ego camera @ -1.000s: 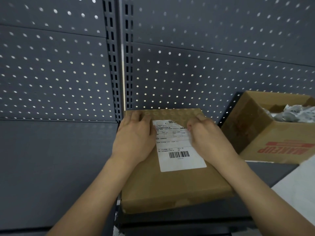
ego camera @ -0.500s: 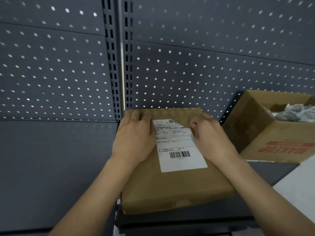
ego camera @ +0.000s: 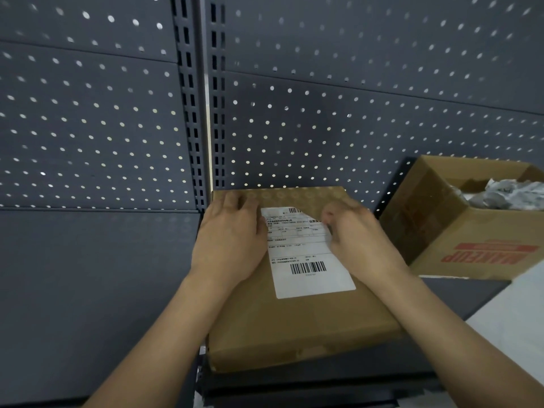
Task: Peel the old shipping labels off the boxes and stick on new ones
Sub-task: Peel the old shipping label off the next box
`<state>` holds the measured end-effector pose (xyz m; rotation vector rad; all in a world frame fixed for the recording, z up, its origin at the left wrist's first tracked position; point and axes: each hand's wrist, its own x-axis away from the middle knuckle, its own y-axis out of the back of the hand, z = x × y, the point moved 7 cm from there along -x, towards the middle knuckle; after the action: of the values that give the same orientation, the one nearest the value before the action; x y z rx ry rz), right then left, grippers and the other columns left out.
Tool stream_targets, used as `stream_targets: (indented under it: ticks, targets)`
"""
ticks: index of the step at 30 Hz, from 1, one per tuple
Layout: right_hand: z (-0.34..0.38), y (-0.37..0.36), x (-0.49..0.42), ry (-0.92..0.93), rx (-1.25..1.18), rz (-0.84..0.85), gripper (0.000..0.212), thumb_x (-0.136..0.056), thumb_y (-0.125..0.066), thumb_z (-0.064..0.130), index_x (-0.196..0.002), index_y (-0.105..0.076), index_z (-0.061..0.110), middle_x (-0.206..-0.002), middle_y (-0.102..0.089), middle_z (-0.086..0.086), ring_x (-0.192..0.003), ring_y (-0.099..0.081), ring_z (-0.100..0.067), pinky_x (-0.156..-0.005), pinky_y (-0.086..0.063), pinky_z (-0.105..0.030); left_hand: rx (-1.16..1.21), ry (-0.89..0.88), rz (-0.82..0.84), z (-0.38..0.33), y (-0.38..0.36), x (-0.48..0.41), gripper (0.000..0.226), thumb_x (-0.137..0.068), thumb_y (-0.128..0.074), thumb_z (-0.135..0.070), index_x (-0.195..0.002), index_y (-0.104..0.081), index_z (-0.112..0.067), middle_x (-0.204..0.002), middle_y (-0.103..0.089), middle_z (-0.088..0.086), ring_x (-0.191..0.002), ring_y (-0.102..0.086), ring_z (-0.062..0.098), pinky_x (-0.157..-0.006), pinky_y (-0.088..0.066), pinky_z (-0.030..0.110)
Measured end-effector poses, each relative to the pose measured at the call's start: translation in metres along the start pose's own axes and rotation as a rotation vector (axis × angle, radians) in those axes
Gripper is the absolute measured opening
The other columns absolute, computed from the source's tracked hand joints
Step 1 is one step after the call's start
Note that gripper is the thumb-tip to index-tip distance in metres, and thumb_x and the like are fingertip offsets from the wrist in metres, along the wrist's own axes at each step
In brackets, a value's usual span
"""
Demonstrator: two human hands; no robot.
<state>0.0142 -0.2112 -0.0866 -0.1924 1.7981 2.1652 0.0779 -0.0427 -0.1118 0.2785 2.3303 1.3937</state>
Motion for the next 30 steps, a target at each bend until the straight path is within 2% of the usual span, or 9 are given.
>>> stream_targets:
  ticks: [3,6,9,14,19,23,27,30]
  targets:
    - [-0.007,0.009,0.003,-0.068,-0.120,-0.089,0.009,-0.088,-0.054,0.001,-0.084,-0.062,0.004,-0.089,-0.056,-0.006,-0.080,-0.055,-0.023,-0.071,-0.046,-0.034,-0.003,0.000,-0.005,0.001,0.000,-0.001,0.041,-0.097,-0.045,-0.029,-0.135,-0.053,-0.014,-0.134,-0.049,0.010,-0.126,-0.041,0.031,-0.106,-0.034,0.042]
    - [-0.003,0.005,0.001,-0.057,-0.091,-0.059,0.009,-0.089,-0.055,0.007,-0.085,-0.064,0.007,-0.091,-0.057,-0.004,-0.080,-0.056,-0.021,-0.072,-0.046,-0.030,0.000,-0.001,-0.002,0.001,0.000,-0.001,0.041,-0.097,-0.045,-0.029,-0.135,-0.053,-0.015,-0.135,-0.048,0.009,-0.128,-0.040,0.030,-0.107,-0.035,0.042]
    - [-0.001,0.005,0.000,-0.038,-0.064,-0.043,0.012,-0.091,-0.060,0.019,-0.088,-0.066,0.009,-0.093,-0.057,-0.004,-0.082,-0.057,-0.021,-0.073,-0.048,-0.032,-0.001,0.003,0.003,0.002,-0.001,-0.001,0.041,-0.097,-0.044,-0.030,-0.135,-0.052,-0.016,-0.136,-0.047,0.008,-0.128,-0.040,0.029,-0.106,-0.035,0.041]
    - [0.003,-0.002,-0.010,-0.025,0.056,0.063,0.013,-0.092,-0.054,0.009,-0.092,-0.066,0.005,-0.101,-0.059,-0.011,-0.091,-0.060,-0.032,-0.077,-0.050,-0.037,0.003,-0.012,-0.010,0.003,-0.001,-0.002,0.039,-0.097,-0.046,-0.029,-0.131,-0.055,-0.014,-0.133,-0.050,0.009,-0.125,-0.042,0.030,-0.104,-0.036,0.041]
    - [0.013,-0.008,-0.011,-0.021,0.230,0.070,0.018,-0.094,-0.047,0.001,-0.104,-0.062,0.003,-0.111,-0.057,-0.012,-0.094,-0.059,-0.029,-0.067,-0.036,-0.026,0.015,-0.019,-0.022,0.003,-0.001,-0.001,0.039,-0.096,-0.048,-0.029,-0.131,-0.055,-0.015,-0.133,-0.050,0.008,-0.125,-0.042,0.029,-0.103,-0.037,0.040]
    - [0.007,-0.012,-0.012,-0.046,0.219,0.093,0.020,-0.092,-0.047,-0.001,-0.105,-0.062,0.000,-0.111,-0.056,-0.014,-0.097,-0.057,-0.031,-0.074,-0.046,-0.034,0.015,-0.023,-0.031,0.003,-0.002,-0.001,0.041,-0.095,-0.048,-0.029,-0.133,-0.055,-0.016,-0.133,-0.051,0.008,-0.125,-0.043,0.029,-0.103,-0.037,0.040]
    - [0.000,-0.020,-0.013,-0.032,0.165,0.165,0.019,-0.089,-0.048,-0.003,-0.103,-0.060,0.000,-0.106,-0.055,-0.014,-0.096,-0.054,-0.029,-0.072,-0.041,-0.029,0.013,-0.019,-0.036,0.004,-0.003,-0.002,0.039,-0.095,-0.048,-0.030,-0.129,-0.057,-0.015,-0.132,-0.051,0.008,-0.125,-0.043,0.029,-0.103,-0.038,0.041]
    - [-0.005,-0.016,-0.011,-0.020,0.049,0.148,0.013,-0.091,-0.050,0.001,-0.100,-0.060,0.004,-0.101,-0.052,-0.007,-0.097,-0.051,-0.025,-0.070,-0.033,-0.026,0.010,-0.025,-0.047,0.004,-0.003,-0.002,0.037,-0.094,-0.049,-0.030,-0.126,-0.059,-0.014,-0.131,-0.052,0.009,-0.123,-0.045,0.029,-0.102,-0.040,0.041]
